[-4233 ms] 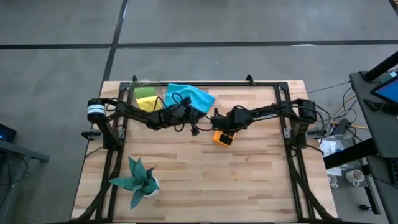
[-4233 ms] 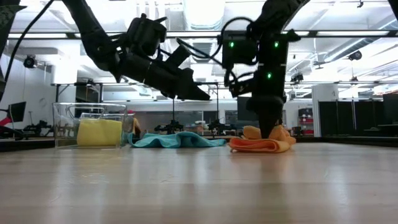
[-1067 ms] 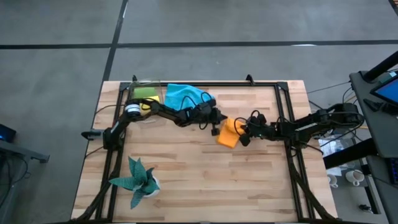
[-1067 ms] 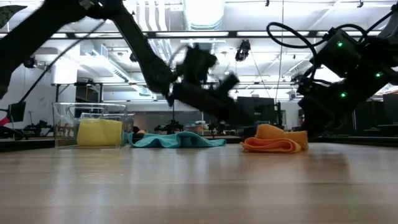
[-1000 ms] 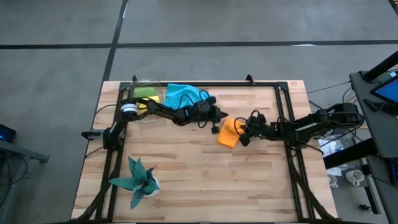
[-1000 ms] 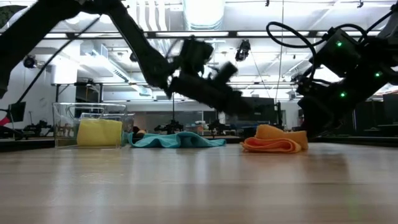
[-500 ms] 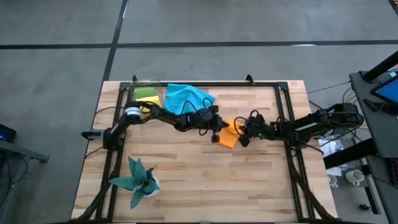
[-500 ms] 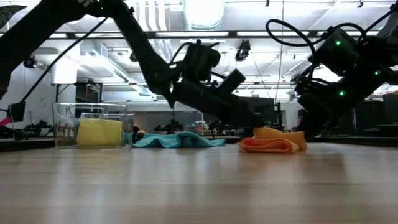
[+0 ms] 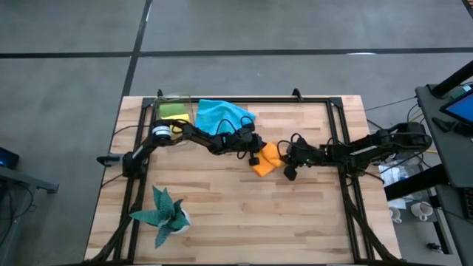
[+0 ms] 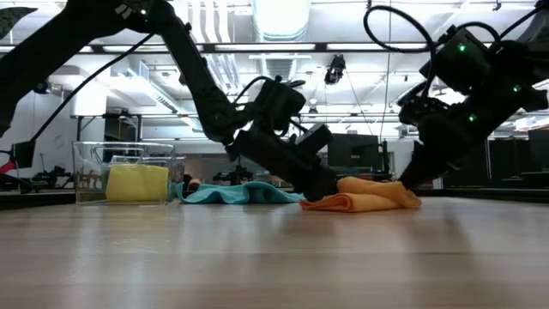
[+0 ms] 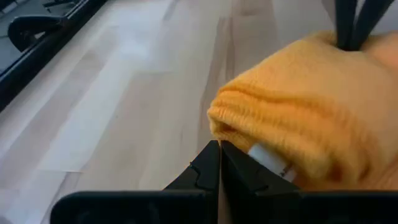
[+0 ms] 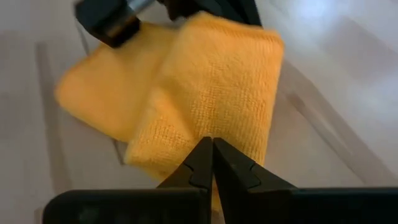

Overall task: Roll microfiber towels into tight, uniform cylinder then place into a basket
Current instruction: Roll the orange microfiber towel

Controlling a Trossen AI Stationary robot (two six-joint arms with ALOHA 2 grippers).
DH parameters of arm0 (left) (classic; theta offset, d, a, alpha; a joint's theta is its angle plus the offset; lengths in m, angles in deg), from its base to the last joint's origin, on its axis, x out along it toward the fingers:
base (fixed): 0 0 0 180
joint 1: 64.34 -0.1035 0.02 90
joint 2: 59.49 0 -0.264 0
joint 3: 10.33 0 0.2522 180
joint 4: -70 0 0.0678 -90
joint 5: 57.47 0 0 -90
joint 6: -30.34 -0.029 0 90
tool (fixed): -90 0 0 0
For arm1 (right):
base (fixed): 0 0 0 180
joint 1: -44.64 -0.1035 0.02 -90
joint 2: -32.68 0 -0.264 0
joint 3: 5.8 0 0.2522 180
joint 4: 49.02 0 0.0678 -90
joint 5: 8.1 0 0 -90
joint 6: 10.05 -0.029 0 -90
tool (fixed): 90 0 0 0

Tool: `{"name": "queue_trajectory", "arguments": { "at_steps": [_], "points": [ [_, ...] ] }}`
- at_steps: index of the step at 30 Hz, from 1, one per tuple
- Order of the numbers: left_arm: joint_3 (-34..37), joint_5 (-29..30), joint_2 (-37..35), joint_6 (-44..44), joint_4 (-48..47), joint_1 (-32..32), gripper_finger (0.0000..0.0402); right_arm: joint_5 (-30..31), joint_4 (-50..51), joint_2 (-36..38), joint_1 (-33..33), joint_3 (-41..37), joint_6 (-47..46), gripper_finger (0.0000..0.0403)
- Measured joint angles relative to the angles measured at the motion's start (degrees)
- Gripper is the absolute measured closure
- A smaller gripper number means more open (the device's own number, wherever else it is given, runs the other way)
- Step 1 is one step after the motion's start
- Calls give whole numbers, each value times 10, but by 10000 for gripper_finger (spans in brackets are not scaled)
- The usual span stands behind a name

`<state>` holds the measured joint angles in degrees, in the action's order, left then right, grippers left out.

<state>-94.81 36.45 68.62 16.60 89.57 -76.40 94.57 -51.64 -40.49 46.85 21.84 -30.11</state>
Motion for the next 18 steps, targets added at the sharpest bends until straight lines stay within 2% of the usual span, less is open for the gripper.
{"name": "queue_trajectory", "arguments": {
  "at_steps": [6, 14, 16, 18],
  "points": [
    [2, 0, -8, -13, -5, 0, 402, 3, 16, 3, -5, 16, 6, 394],
    [8, 22, -76, -49, -5, -1, 402, 29, 12, 3, -5, 14, 6, 394],
    [8, -11, -81, -49, -6, 0, 402, 29, 12, 3, -5, 14, 6, 394],
    [8, -86, -82, -38, -8, 1, 402, 29, 12, 3, -5, 14, 6, 394]
  ]
}}
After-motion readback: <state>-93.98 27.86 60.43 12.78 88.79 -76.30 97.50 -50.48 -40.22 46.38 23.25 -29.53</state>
